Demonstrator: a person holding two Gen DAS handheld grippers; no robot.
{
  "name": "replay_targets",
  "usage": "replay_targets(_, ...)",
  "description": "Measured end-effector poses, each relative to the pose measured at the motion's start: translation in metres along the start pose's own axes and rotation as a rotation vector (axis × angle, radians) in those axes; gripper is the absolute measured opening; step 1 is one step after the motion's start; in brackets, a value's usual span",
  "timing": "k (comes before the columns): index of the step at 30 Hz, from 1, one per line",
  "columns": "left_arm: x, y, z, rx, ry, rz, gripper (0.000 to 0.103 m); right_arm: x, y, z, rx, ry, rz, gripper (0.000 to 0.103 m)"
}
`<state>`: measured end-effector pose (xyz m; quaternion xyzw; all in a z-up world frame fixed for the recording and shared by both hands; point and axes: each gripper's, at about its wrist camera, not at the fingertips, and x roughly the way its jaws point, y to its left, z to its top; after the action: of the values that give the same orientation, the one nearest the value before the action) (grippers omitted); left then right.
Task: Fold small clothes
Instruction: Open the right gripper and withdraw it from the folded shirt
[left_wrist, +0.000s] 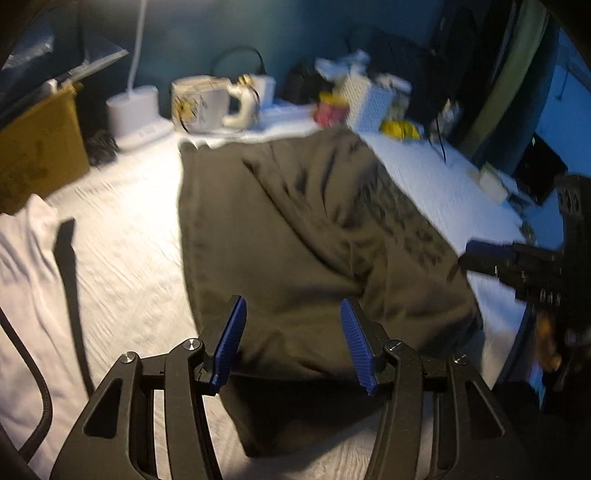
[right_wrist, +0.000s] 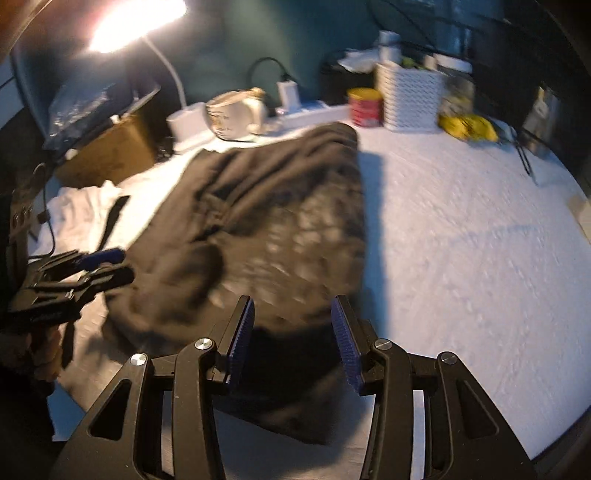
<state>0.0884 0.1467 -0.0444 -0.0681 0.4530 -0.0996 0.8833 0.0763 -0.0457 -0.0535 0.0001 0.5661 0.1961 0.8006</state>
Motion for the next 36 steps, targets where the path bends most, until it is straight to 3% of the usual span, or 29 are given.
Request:
replay_targets(3, -0.001, -0.01, -0.015, 0.033, 0.032, -0.006, 0.053, 0.004, -0.012, -0.01, 0.006, 0.022, -0.02, 0.046)
replay_targets(4, -0.003, -0.014, -0.019, 0.048, 0.033, -0.007, 0.04, 0.006, -0.014, -0.012, 0.007, 0.029, -0.023, 0.046)
replay_targets(5, -0.005, -0.019, -0.023, 0.072, 0.033, 0.0, 0.013, 0.008, -0.017, -0.015, 0.009, 0.037, -0.022, 0.046)
replay_targets(8, -0.008, -0.029, -0.036, 0.103, 0.052, 0.049, 0.005, 0.013, -0.021, -0.023, 0.002, 0.062, -0.023, 0.046)
replay_targets(13, -0.014, -0.028, -0.048, 0.064, 0.081, 0.081, 0.004, 0.017, -0.023, -0.028, -0.022, 0.075, -0.014, 0.046)
replay_targets(19, -0.027, -0.015, -0.037, -0.047, 0.073, 0.063, 0.007, 0.016, -0.032, -0.018, -0.029, 0.064, -0.006, 0.046)
replay_targets(27, -0.034, -0.023, -0.011, -0.044, 0.035, 0.1, 0.008, 0.015, -0.05, 0.0, -0.026, 0.043, 0.009, 0.046)
replay_targets(32, -0.035, -0.026, 0.004, -0.043, 0.019, 0.116, 0.032, 0.017, -0.061, 0.011, -0.02, 0.033, 0.018, 0.046)
replay_targets(36, -0.029, -0.027, 0.016, -0.053, 0.008, 0.138, 0.037, 0.021, -0.068, 0.02, -0.022, 0.027, 0.023, 0.046)
